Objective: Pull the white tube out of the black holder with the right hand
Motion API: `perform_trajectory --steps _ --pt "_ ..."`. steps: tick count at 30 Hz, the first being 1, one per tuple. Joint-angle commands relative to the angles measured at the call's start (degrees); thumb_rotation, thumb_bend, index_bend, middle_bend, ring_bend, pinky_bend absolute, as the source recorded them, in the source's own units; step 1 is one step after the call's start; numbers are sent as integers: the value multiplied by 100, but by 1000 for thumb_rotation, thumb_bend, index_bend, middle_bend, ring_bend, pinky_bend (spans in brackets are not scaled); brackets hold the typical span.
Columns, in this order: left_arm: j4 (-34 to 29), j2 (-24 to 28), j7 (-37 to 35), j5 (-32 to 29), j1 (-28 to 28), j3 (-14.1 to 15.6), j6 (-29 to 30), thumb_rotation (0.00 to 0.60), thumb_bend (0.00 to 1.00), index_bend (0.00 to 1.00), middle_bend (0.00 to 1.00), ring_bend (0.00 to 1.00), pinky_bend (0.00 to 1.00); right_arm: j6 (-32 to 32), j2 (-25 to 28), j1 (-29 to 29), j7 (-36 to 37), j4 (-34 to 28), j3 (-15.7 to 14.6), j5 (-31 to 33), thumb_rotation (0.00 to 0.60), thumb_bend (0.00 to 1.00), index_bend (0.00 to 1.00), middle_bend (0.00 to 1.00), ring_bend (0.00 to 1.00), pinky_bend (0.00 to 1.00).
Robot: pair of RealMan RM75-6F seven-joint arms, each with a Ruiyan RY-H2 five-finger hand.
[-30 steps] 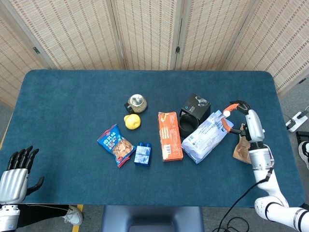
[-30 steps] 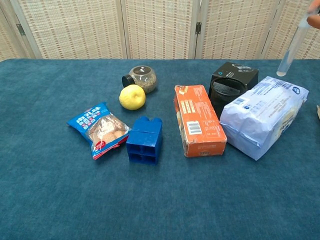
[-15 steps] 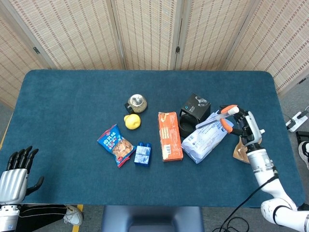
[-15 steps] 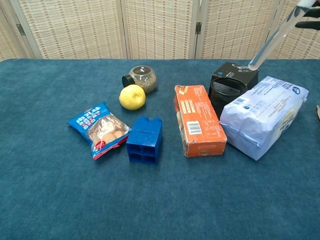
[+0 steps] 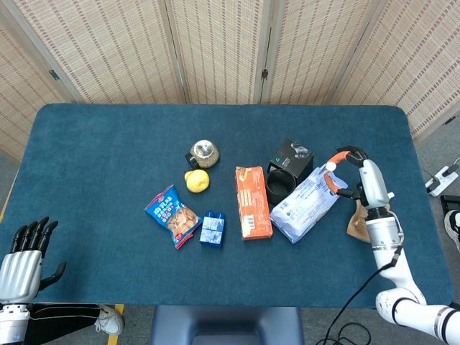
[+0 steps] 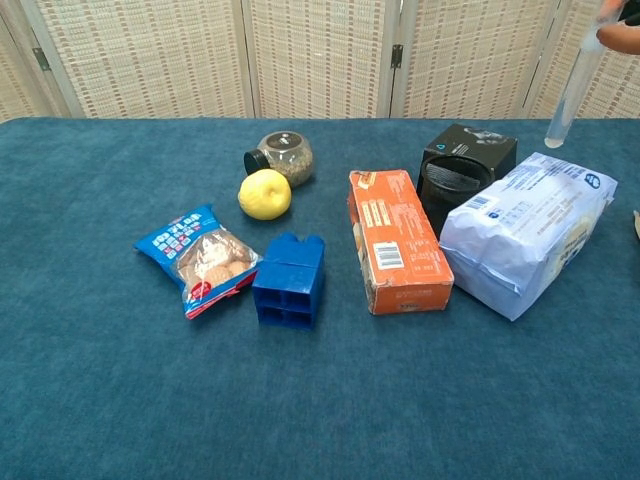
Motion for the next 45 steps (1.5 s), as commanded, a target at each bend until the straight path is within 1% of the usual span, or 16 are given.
perform_trajectory --steps 1,3,5,9,14,18,24,36,41,44,45 --pt "3 3 -11 -8 6 -1 7 600 326 138 87 42 93 -224 -81 126 694 -208 94 168 600 516 610 432 217 128" --pt "7 9 -19 -21 14 0 11 600 327 138 87 42 93 -412 -8 139 1015 -347 147 231 600 517 610 431 217 128" --pt "7 15 -21 -28 17 2 8 600 327 138 87 42 93 -523 33 168 1182 -391 172 209 600 517 610 431 217 129" --pt "11 5 -25 -11 14 7 8 600 326 138 87 42 93 -539 -78 269 981 -314 146 163 600 517 610 431 217 128" --pt "29 -3 -32 -21 11 5 1 600 326 138 87 42 93 -695 -283 449 675 -124 162 372 600 517 610 431 217 128" --pt "42 -1 -53 -41 13 7 -15 600 325 138 87 42 93 -874 -459 607 556 90 156 465 600 517 610 431 217 128" --pt "62 -15 -59 -51 13 18 -33 600 326 138 88 42 92 -1046 -807 811 639 511 169 483 600 517 611 431 217 128" --pt "112 -21 -111 -85 15 20 -58 600 326 138 87 42 93 -1235 -1422 954 689 1464 5 503 600 517 610 419 214 129" --pt "120 -16 -129 -81 22 18 -44 600 326 138 87 42 93 -1343 -1580 979 802 1757 -66 431 600 516 610 404 202 128" --pt "122 -16 -133 -88 27 21 -44 600 326 138 87 42 93 -1383 -1597 984 809 1837 -104 378 600 515 586 391 189 127" --pt "121 -16 -134 -90 27 22 -47 600 325 138 87 42 93 -1399 -1591 984 806 1853 -120 358 600 504 559 381 182 126"
